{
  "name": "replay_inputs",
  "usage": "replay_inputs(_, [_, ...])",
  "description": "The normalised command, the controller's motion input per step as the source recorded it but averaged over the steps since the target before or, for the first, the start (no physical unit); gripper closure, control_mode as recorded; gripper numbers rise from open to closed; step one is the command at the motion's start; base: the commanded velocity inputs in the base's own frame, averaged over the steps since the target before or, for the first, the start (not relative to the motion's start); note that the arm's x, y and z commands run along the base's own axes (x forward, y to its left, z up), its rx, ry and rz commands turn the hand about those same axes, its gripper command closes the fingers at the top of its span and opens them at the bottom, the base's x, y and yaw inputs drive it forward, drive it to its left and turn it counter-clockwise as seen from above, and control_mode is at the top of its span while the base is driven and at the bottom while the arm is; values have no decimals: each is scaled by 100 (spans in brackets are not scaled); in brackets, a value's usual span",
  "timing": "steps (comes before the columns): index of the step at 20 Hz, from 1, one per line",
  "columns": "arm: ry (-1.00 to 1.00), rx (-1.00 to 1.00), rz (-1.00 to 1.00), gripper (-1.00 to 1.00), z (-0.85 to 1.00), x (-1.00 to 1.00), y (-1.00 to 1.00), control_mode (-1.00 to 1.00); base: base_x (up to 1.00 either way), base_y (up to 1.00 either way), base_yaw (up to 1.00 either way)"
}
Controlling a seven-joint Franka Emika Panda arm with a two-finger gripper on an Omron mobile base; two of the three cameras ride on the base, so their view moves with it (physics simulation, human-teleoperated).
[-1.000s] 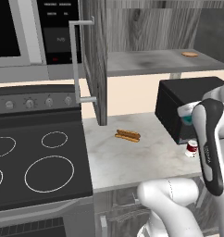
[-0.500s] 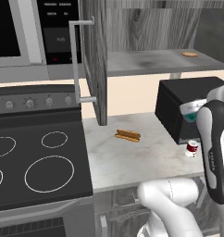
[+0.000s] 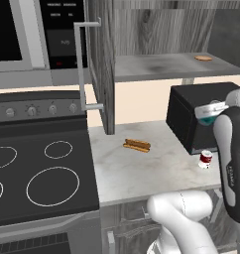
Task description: Pick the cans from the counter and place them in their designated side in the cabinet.
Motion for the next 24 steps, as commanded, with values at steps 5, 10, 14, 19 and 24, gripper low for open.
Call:
replay_inputs(5, [-3, 0, 0, 100, 19, -1, 9, -100, 0, 0, 0])
replay_inputs(10, [-2, 0, 0, 100, 18, 0, 9, -100, 0, 0, 0])
replay_inputs(14, [-1, 0, 0, 100, 17, 0, 4, -100, 0, 0, 0])
replay_inputs(19, [-2, 0, 0, 100, 20, 0, 1, -100, 0, 0, 0])
replay_inputs(24, [-2, 0, 0, 100, 20, 0, 2, -100, 0, 0, 0])
